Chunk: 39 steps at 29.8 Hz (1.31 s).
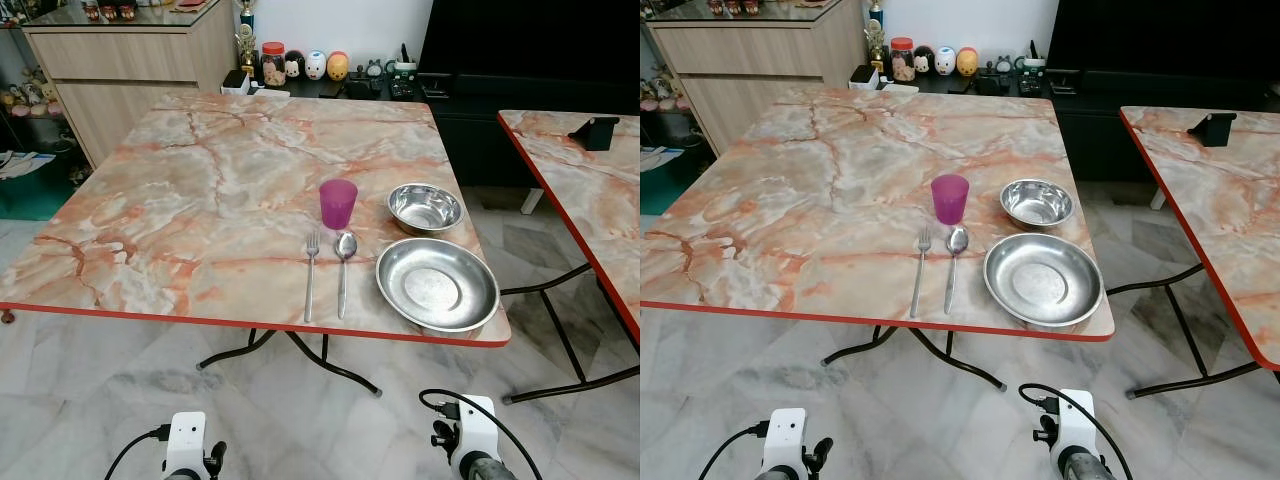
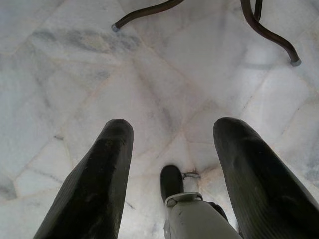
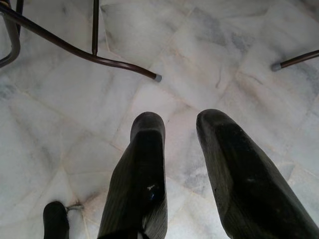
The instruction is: Setting the table
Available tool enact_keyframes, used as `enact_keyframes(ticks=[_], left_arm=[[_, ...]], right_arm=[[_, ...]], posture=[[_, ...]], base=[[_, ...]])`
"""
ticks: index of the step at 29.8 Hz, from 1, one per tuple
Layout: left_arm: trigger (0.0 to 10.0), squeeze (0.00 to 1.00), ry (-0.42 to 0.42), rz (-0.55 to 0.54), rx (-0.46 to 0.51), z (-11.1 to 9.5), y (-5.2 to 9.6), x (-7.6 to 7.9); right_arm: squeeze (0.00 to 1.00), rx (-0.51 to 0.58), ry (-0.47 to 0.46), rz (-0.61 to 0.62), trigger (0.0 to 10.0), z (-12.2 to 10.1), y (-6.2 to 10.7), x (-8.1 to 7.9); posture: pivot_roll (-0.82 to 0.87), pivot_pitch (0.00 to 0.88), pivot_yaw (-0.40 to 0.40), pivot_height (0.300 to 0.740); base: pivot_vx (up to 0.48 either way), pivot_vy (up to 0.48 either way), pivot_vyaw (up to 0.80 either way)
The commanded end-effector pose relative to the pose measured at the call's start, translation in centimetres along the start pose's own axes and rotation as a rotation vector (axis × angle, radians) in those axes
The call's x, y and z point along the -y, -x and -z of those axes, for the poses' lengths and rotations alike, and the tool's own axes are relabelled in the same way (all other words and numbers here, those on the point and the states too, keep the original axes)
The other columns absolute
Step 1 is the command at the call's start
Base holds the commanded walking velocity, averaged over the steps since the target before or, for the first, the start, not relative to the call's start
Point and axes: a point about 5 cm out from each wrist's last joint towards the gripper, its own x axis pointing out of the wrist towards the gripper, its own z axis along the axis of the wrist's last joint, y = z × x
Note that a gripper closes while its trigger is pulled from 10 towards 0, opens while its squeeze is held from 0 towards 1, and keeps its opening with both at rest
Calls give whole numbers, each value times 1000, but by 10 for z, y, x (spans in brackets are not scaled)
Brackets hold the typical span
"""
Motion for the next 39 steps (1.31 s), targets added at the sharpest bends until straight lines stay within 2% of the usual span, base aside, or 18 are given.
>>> enact_keyframes(ticks=[1,12,13,15,18,20,24,27,39], left_arm=[[10000,0,-16,5,-16,4,1,2],[10000,0,-14,5,-13,3,1,2],[10000,0,-16,5,-13,3,1,2],[10000,0,-18,5,-11,2,0,1],[10000,0,-6,-9,6,0,0,-1],[10000,0,17,-45,45,-7,0,-8],[10000,0,15,-35,68,-11,-1,-9],[10000,0,8,-36,46,-7,0,-10],[10000,0,0,-27,47,-7,0,-9]], right_arm=[[0,6,-12,7,10000,1,1,1],[0,-4,36,25,10000,1,1,3],[0,-9,93,19,10000,0,0,3],[0,-16,131,21,10000,0,0,3],[0,-16,108,27,10000,1,0,3],[0,6,94,24,10000,-1,0,3],[0,47,89,30,10000,-5,1,3],[0,76,172,20,10000,-9,0,1],[0,120,234,17,10000,-14,0,-1]], posture=[[-105,0,-39,736],[-105,0,-42,736],[-115,0,-36,736],[-112,0,-36,736],[-110,0,-38,736],[-102,0,-40,736],[-100,0,-37,736],[-106,0,-30,736],[-116,0,-27,736]], base=[[0,0,0],[0,0,0],[0,0,0],[0,0,0],[0,0,0],[0,0,0],[0,0,0],[0,0,0],[0,0,0]])
